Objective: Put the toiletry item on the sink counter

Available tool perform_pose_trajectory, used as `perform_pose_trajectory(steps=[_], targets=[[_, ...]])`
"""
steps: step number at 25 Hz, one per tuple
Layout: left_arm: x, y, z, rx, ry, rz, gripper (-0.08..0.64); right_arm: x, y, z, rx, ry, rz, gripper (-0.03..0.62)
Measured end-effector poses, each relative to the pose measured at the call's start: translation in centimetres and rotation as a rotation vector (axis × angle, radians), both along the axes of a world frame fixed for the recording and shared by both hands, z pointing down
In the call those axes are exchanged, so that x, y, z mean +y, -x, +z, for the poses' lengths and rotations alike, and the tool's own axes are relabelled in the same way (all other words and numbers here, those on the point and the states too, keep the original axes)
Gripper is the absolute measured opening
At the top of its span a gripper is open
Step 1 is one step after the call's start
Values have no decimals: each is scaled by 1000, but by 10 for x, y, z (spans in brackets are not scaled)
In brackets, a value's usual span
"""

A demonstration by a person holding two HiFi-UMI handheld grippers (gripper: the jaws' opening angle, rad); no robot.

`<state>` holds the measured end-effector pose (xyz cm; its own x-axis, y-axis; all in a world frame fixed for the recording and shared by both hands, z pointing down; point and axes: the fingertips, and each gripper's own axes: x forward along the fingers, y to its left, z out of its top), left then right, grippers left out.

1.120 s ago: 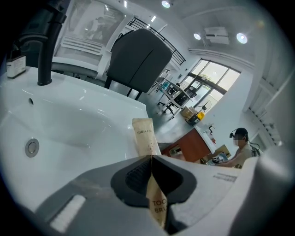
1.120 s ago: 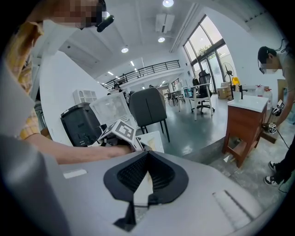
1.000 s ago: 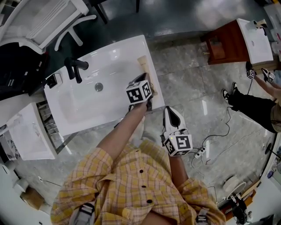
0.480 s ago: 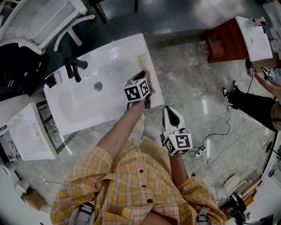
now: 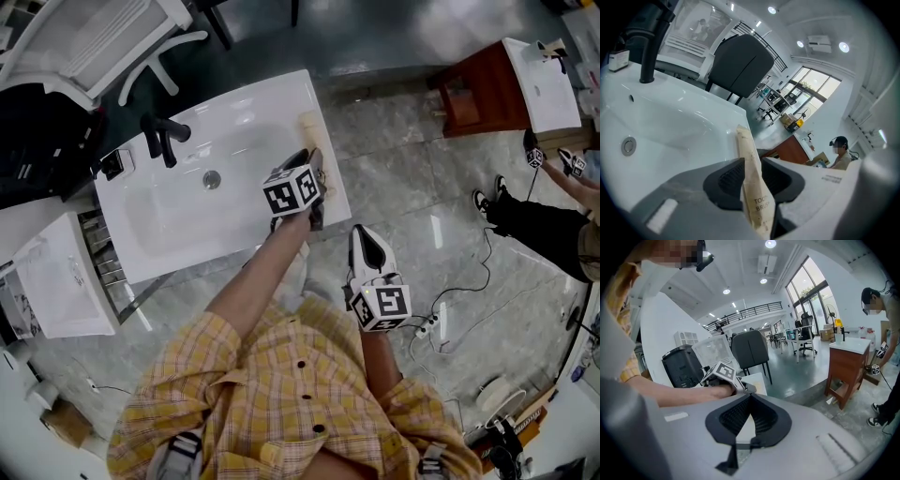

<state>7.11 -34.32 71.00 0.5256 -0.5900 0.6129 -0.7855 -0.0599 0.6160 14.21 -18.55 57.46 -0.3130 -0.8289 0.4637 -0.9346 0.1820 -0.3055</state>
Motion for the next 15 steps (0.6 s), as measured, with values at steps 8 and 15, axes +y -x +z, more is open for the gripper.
perform_pose_trajectory(steps=[8, 15], targets=[[12, 7, -22, 3, -40, -4, 101, 15, 1, -8, 3, -24, -3, 0], [35, 20, -54, -13, -99, -1, 94, 33, 11, -24, -3, -62, -14, 0]])
